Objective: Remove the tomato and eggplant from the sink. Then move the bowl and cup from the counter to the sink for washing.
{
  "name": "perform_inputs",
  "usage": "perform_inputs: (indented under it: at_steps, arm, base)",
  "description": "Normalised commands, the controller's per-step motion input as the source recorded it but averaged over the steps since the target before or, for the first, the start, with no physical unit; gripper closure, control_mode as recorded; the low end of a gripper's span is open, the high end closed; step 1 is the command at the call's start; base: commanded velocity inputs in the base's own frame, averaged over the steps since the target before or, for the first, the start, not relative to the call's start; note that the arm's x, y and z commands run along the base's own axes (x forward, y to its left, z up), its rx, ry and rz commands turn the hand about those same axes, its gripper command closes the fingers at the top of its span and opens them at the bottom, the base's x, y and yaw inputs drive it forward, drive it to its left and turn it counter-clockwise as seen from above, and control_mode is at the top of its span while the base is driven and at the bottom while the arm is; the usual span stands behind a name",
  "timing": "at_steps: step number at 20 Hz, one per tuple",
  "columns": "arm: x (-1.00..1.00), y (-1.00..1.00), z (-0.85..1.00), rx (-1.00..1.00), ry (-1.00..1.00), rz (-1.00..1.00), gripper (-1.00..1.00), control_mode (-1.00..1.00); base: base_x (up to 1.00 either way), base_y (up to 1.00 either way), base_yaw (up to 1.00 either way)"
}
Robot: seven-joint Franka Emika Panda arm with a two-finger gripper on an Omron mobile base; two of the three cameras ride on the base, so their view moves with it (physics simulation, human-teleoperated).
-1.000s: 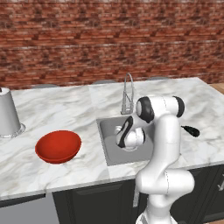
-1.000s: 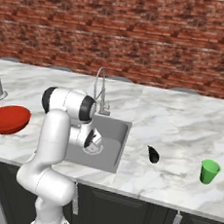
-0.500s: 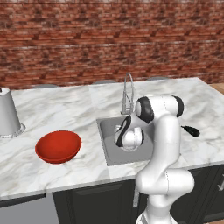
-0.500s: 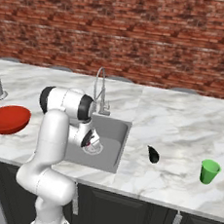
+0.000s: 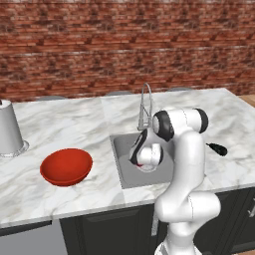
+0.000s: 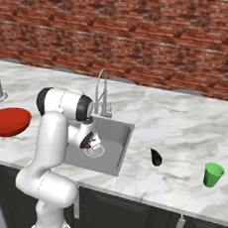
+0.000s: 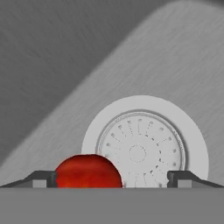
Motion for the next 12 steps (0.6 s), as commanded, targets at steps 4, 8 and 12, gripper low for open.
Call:
perform_inputs:
  at_steps: [4,8,12]
  arm:
    - [0.0,0.15,0.06,0.05,0.0,-0.06,-1.0,-1.0]
    - [0.0,0.17,0.06,0.06,0.0,-0.06,-1.0,-1.0]
    - [-0.01,0.09,0.02,0.06,0.03,-0.08,-1.0,-1.0]
  base:
    - [0.0,0.0,0.0]
    - [0.0,0.0,0.0]
    - [0.0,0.0,0.0]
